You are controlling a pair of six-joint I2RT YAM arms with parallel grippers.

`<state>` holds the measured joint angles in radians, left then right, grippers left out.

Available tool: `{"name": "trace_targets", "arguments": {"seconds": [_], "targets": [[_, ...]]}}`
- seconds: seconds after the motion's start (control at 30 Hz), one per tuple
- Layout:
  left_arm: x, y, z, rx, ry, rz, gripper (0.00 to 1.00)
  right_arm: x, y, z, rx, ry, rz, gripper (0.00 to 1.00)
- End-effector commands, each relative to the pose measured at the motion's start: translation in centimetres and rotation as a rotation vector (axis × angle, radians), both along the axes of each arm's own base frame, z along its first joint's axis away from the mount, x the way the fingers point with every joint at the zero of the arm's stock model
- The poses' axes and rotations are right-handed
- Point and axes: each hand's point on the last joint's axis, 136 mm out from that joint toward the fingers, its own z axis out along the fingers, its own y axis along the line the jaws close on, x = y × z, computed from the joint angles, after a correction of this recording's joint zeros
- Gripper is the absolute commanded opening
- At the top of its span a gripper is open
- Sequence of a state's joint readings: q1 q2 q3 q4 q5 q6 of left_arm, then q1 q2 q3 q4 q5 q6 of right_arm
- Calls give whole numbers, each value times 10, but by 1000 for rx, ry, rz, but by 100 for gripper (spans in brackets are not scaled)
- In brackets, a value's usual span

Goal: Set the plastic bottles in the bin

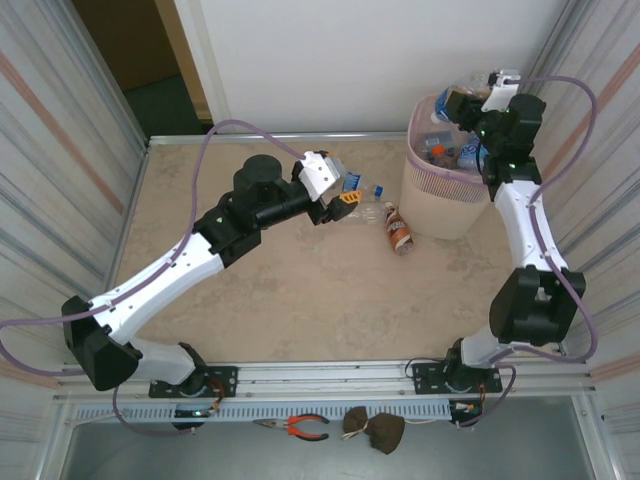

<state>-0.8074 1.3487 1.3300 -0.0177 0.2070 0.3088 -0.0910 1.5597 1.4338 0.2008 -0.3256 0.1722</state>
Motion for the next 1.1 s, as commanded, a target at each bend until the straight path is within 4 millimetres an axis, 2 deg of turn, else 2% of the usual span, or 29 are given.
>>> {"name": "trace_targets", "arguments": {"seconds": [0.0, 0.17, 0.5, 0.8, 1.07], "targets": [[-6, 9, 9, -21, -4, 17, 69, 13, 15, 1, -128, -102, 56, 42], [-7, 11, 5, -19, 5, 24, 69, 35, 18, -32, -141, -55, 77, 41], [-5, 12, -1, -9, 13, 36, 70, 58, 21, -115, -230, 172, 120, 40], [-5, 11, -2, -8, 15, 32, 70, 56, 26, -194, -345, 471, 184, 40], [-6, 14, -4, -3, 16, 37, 70, 52, 22, -248, -365, 664, 210, 42]]}}
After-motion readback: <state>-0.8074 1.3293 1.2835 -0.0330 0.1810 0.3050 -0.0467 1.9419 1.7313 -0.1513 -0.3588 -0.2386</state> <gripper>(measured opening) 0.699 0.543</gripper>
